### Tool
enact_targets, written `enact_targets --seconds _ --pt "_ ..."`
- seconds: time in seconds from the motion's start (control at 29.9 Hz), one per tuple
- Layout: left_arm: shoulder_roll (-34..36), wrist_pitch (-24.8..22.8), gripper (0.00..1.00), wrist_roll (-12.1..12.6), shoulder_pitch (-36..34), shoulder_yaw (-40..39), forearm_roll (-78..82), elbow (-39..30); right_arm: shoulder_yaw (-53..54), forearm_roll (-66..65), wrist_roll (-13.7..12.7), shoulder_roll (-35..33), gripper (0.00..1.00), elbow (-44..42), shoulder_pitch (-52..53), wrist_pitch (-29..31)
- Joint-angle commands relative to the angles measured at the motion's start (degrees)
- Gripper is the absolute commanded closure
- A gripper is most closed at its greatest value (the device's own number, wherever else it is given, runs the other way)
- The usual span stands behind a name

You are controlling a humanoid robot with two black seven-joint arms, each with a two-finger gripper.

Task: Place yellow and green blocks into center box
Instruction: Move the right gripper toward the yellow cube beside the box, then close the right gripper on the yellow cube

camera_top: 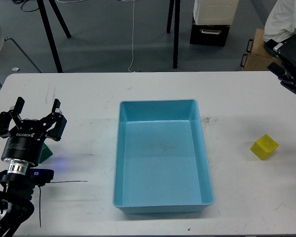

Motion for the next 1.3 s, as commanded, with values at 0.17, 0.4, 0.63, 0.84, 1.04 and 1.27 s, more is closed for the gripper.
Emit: enact_targets --seconds 0.17,0.4,0.63,0.84,1.04,1.27 --pt "0.0 0.0 0.00 0.0 0.0 0.0 0.0 0.3 -33.6 -15.2 2.5 -3.3 0.02 -2.4 23.1 2.4" --pt "0.1 0.0 0.00 0.0 0.0 0.0 0.0 0.3 -42.1 -21.7 2.5 -3.7 0.02 -2.9 31.4 11.8" --pt "0.1 0.0 0.00 0.0 0.1 0.1 0.0 0.5 -48.8 -26.2 2.5 -3.3 0.02 -6.9 32.3 13.4" --pt "-0.1 0.0 0.00 0.0 0.1 0.1 0.0 0.5 -51.3 -27.5 2.5 -1.3 0.02 -9.0 32.1 13.4" --pt "-0.7 0.0 0.00 0.0 0.1 0.1 0.0 0.6 -51.6 -27.4 2.5 2.3 0.02 -11.2 31.6 13.4" --pt "-0.8 0.0 0.00 0.0 0.2 0.1 0.0 0.6 -54.4 -27.3 2.5 6.3 0.02 -13.7 31.8 13.4"
